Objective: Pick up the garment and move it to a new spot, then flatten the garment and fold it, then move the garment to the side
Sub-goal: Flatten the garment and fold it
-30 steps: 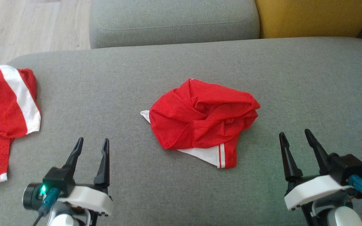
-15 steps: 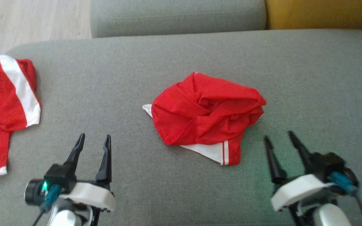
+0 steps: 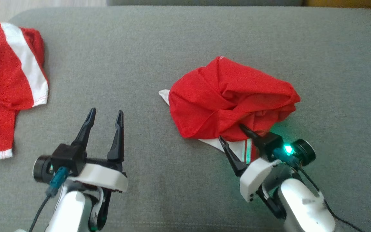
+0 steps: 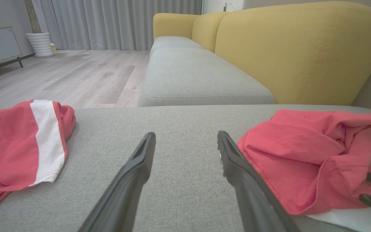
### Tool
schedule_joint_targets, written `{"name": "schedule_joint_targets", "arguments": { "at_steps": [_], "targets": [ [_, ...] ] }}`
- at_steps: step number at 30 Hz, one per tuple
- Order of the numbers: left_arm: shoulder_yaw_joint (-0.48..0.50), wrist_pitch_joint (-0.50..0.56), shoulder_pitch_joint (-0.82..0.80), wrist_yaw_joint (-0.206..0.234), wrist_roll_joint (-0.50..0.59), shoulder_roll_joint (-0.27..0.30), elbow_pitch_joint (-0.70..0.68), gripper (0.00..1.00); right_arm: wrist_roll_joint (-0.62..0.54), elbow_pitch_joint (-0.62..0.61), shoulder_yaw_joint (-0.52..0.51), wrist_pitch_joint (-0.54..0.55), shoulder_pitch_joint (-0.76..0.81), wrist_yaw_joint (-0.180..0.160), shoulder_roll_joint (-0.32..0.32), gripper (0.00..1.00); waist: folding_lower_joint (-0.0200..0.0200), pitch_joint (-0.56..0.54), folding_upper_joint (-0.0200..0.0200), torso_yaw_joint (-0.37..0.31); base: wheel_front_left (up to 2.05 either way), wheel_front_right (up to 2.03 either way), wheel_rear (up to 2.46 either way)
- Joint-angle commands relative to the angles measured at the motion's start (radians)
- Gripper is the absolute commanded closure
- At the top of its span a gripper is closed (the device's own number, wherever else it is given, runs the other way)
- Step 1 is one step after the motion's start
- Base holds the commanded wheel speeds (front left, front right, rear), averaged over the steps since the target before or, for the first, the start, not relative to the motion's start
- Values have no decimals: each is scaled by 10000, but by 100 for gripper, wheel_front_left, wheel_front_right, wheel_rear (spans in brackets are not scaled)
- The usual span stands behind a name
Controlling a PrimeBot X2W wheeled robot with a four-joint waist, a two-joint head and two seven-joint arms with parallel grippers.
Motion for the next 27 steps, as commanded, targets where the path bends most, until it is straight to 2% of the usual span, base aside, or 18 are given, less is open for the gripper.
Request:
{"name": "schedule_joint_targets", "arguments": {
  "at_steps": [1,2,3,4,5,11,18,23,27],
  "targets": [
    [434,-122,-537,-87,110,20,-303,0,-228,57,306,-37,-530,75,11,0,-1,221,0,122,0,0,0],
    [469,-122,-564,-106,127,3,-300,0,-284,276,355,-26,-658,75,18,0,-1,269,0,124,0,0,0],
    [500,-122,-584,-125,148,-15,-292,0,-290,482,394,1,-757,75,35,39,-1,297,0,125,0,0,0],
    [525,-122,-597,-145,170,-29,-282,0,-289,620,414,-33,-846,75,54,72,-1,321,0,129,0,0,0],
    [551,-122,-609,-164,193,-44,-272,0,-250,716,392,-127,-920,75,78,100,-1,340,0,130,0,0,0],
    [724,-122,-621,-236,315,-137,-223,0,266,638,194,-694,-1073,75,196,100,-1,288,0,20,0,0,0],
    [884,-122,-557,-320,444,-221,-222,0,1167,-845,-363,-1253,-909,75,249,100,-1,171,0,-266,0,0,0],
    [970,-122,-550,-402,511,-261,-218,0,2165,-2118,-1554,-1343,-685,75,265,100,-1,173,0,-456,0,0,0],
    [999,-122,-560,-455,575,-302,-213,0,3199,-2337,-3125,-1218,-392,75,268,100,-1,228,0,-538,0,0,0]
  ]
}}
